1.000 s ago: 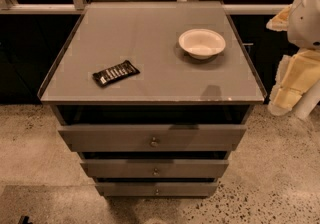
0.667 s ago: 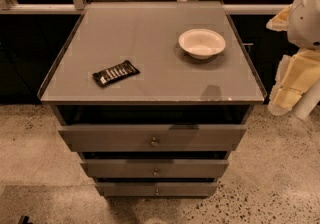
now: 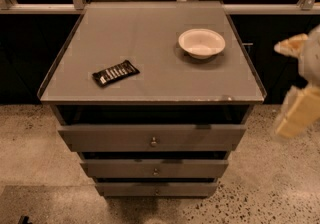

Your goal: Open bottom drawer

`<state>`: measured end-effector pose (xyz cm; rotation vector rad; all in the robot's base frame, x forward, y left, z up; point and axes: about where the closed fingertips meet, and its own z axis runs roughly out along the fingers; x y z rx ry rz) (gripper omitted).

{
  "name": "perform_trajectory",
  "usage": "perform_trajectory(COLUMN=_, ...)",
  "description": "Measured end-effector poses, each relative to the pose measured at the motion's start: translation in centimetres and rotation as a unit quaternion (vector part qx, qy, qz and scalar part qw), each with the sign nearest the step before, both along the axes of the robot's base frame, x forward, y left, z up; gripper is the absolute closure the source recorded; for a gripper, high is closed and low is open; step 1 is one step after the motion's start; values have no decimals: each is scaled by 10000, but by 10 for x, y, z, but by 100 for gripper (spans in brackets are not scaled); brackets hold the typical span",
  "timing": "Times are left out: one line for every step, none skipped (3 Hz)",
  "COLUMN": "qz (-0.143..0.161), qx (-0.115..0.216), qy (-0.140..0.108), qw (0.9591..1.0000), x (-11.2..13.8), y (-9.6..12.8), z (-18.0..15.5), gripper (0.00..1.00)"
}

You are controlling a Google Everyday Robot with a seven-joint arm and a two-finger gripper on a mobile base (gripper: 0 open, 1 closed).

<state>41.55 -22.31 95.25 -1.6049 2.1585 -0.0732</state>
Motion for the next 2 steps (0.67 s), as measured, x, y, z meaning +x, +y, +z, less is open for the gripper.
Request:
perform_trajectory(qz=-416, qx=805, qy=104, qw=9958, x=-16, y=-17, z=-70, gripper=0)
perform_trajectory(qz=-866, qx=1341, qy=354, qw=9865, x=-8, y=-33, z=-124, gripper=0)
